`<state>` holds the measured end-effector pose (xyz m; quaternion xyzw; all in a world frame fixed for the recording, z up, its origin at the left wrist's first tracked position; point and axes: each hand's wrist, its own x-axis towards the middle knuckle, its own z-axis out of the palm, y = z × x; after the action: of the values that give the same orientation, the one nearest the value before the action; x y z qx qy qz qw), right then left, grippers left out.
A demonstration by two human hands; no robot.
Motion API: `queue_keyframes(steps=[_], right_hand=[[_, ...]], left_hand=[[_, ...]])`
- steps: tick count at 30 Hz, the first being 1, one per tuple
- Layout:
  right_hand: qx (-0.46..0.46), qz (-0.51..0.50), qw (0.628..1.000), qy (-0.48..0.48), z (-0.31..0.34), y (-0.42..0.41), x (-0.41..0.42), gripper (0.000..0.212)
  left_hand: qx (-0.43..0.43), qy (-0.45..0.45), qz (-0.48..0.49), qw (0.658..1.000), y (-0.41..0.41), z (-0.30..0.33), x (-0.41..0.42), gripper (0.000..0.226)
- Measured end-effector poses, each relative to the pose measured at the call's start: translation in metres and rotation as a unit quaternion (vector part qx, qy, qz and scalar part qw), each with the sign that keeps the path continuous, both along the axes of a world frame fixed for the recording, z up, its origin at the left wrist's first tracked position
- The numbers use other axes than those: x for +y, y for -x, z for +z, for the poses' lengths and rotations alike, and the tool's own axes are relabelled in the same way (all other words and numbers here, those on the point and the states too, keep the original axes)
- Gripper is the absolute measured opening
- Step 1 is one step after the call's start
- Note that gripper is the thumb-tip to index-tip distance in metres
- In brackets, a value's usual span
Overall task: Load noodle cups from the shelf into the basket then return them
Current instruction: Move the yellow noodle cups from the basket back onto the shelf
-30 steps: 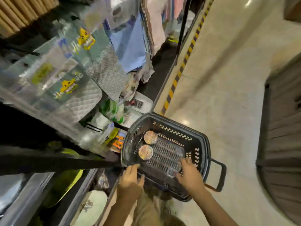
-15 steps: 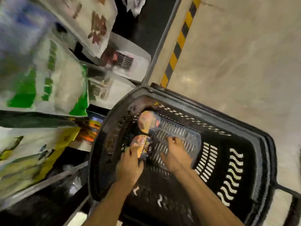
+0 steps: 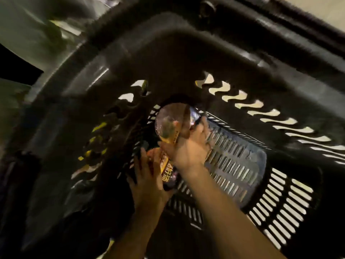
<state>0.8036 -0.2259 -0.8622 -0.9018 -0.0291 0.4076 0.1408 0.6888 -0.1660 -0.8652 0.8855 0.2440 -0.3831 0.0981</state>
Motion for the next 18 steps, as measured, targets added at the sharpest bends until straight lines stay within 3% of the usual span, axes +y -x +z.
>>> queue_keyframes(steps=[4, 12, 14, 18], right_hand=[[-0.011, -0.017, 1.000, 0.020, -0.011, 0.005, 0.013, 0.106], [-0.011, -0.069, 0.997, -0.035, 0.007, 0.013, -0.036, 0.105], [0.010, -0.078, 0.997, -0.004, 0.019, 0.018, -0.063, 0.104], [0.073, -0.068, 0.992, 0.073, 0.030, 0.031, -0.111, 0.102]], left_hand=[[-0.035, 0.006, -0.023, 0.999, 0.008, -0.010, 0.007, 0.131], [-0.072, 0.023, -0.011, 0.997, 0.011, 0.013, 0.024, 0.113], [-0.077, 0.035, 0.018, 0.996, 0.007, 0.023, 0.023, 0.106], [-0.005, 0.098, 0.037, 0.994, -0.013, 0.023, 0.015, 0.090]])
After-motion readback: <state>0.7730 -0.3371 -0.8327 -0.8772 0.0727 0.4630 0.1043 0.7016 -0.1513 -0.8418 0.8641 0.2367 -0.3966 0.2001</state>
